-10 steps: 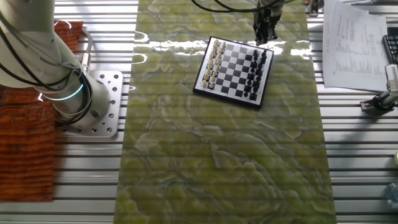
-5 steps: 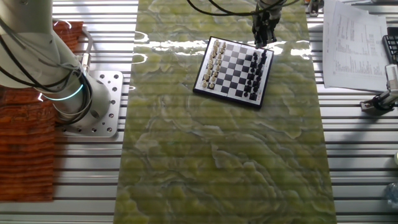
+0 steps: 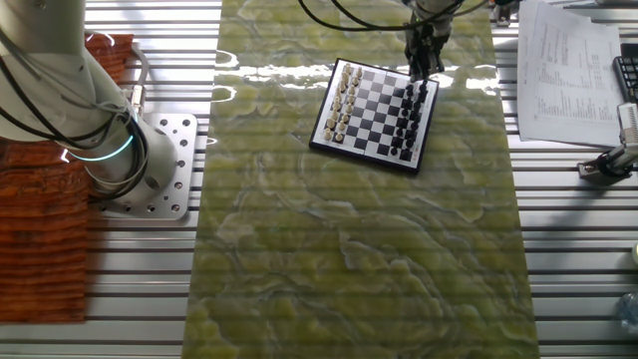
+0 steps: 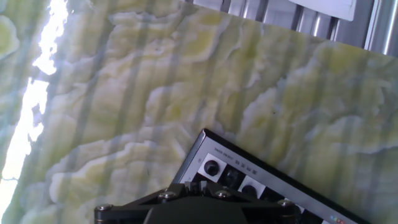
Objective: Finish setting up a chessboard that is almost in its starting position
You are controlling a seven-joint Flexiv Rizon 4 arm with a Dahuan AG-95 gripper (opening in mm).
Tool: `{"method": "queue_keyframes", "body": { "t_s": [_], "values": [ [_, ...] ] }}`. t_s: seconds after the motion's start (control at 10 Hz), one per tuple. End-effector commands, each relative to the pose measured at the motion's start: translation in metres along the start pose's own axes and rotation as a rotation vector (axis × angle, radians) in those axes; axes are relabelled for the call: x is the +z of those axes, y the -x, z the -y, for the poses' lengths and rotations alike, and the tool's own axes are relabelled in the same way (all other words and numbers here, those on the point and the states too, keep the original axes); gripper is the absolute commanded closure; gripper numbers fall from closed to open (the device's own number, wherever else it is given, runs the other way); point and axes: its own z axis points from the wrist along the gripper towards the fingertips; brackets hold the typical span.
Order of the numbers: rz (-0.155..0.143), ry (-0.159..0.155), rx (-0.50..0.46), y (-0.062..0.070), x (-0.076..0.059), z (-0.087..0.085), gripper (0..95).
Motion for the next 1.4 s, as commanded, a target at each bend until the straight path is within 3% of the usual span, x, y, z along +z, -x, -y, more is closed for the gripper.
{"method": "queue_keyframes", "body": {
  "t_s": [0.1,1.4],
  "values": [
    [0.002,0.0,0.001,-0.0004,0.0029,0.0004,95.0],
    [0.003,-0.011,0.002,-0.0022,0.008,0.0044,95.0]
  ]
}}
